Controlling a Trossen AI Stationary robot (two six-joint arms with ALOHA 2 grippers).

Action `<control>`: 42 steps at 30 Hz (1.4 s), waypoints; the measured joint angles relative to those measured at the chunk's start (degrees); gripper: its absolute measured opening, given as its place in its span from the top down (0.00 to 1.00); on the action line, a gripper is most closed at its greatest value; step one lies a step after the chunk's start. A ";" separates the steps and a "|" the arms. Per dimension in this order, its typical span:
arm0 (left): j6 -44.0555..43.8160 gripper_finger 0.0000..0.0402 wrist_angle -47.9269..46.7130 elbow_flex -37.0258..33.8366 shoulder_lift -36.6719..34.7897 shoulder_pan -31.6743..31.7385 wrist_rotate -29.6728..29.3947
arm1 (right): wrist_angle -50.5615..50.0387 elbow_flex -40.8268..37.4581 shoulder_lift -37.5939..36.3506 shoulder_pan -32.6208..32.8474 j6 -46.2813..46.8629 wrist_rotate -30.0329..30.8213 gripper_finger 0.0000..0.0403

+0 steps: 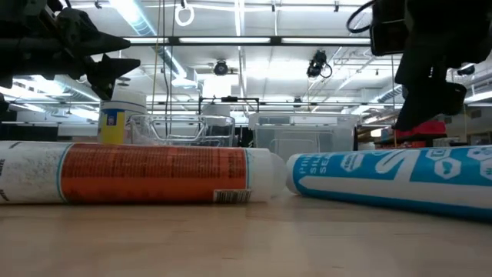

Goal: Pick & place silicon tubes, Sealant and Lysol wipes
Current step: Put the bottom right blue sealant into the left transparent bin

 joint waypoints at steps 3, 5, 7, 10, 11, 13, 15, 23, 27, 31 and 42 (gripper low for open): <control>-0.02 0.51 -0.04 0.00 0.00 0.00 0.00 | -2.95 5.08 5.80 -0.35 1.63 -1.16 0.17; 0.00 0.51 -0.13 0.00 0.00 0.00 0.00 | -6.59 9.18 9.99 -0.43 3.12 -1.59 0.15; -0.02 0.51 -0.22 0.00 0.00 0.00 0.00 | -11.84 13.41 13.86 -0.45 4.38 -1.73 0.15; -0.02 0.51 -0.24 0.00 -0.01 0.00 0.00 | -20.28 19.56 18.85 -0.35 6.40 -3.18 0.15; -0.02 0.51 -0.24 0.00 0.00 0.00 0.00 | -22.43 21.26 20.19 -0.23 7.17 -3.63 0.15; -0.02 0.51 -0.26 0.00 0.00 0.00 0.00 | -23.66 24.13 22.68 0.02 8.53 -4.90 0.15; 0.00 0.51 -0.26 0.00 -0.01 0.00 0.00 | -23.89 26.25 24.59 0.33 10.11 -6.54 0.15; 0.03 0.51 -0.36 0.00 -0.01 0.01 -0.02 | -24.95 30.03 29.16 2.06 17.08 -8.76 0.15; 0.04 0.51 -0.50 0.00 0.00 0.02 -0.01 | -24.59 29.99 31.23 2.16 23.11 -7.84 0.15; 0.05 0.51 -0.50 0.00 0.00 0.02 -0.02 | -22.04 29.99 32.62 2.06 24.92 -9.07 0.15; 0.09 0.51 -0.64 0.00 -0.02 0.02 -0.02 | -28.04 29.98 32.79 2.26 21.31 -11.81 0.30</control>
